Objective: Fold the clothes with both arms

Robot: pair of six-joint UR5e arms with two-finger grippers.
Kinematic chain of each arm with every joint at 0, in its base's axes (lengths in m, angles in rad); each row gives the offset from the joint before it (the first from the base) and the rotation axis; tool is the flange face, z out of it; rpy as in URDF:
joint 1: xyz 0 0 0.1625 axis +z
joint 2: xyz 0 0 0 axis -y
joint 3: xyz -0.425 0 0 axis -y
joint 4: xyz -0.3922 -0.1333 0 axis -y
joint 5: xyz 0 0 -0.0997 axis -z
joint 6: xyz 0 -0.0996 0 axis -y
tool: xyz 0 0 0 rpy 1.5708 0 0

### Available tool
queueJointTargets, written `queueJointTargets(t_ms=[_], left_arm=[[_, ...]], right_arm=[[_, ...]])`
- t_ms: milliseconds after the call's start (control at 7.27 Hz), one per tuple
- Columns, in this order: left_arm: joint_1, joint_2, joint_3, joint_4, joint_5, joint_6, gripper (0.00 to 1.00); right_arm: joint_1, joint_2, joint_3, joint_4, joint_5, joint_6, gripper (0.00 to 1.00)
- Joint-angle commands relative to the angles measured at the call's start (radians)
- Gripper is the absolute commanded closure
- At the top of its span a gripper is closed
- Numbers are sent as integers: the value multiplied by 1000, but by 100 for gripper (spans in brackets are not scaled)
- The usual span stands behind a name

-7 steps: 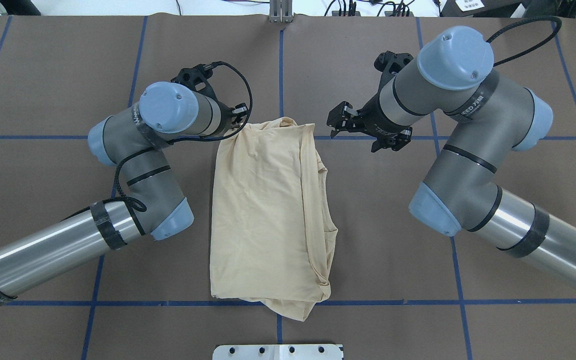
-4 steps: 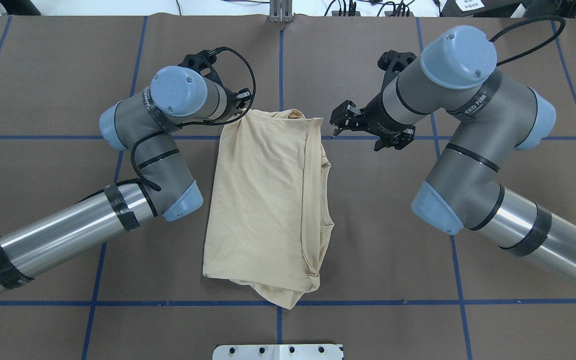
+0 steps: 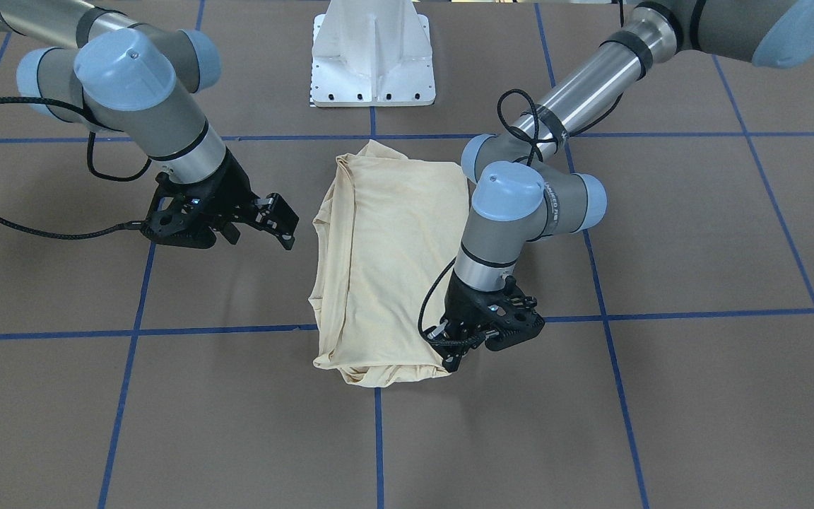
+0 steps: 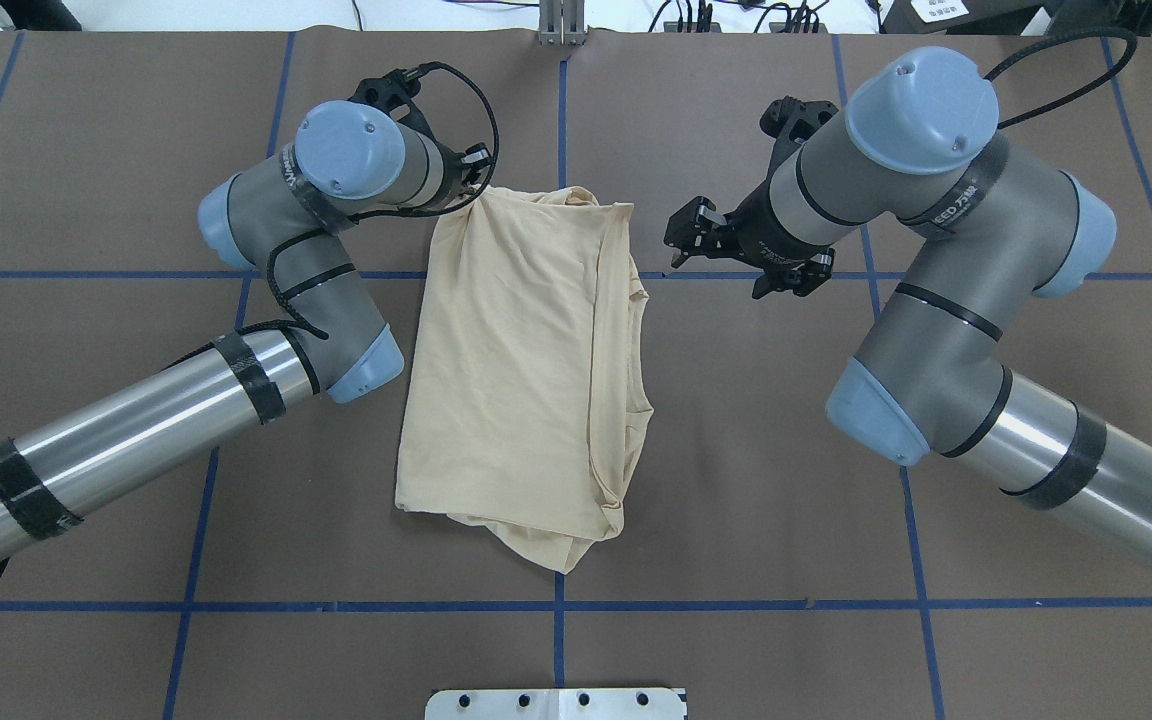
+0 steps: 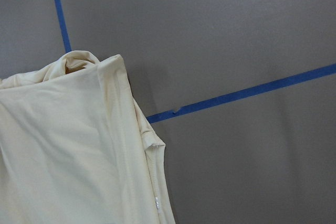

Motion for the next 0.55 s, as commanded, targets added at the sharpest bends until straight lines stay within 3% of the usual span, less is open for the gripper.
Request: queueJointTargets(t_ms=[0, 275, 412], left_arm=[[-36, 2, 16, -18, -1, 89, 0], [-85, 57, -55, -12, -36, 122, 0], [-100, 153, -191, -9, -106, 163, 0]], right_arm=[[-19, 5, -5, -3, -12, 1, 0], [-89, 18, -5, -6, -125, -3, 0], [-134, 27, -2, -15, -176, -52, 0]])
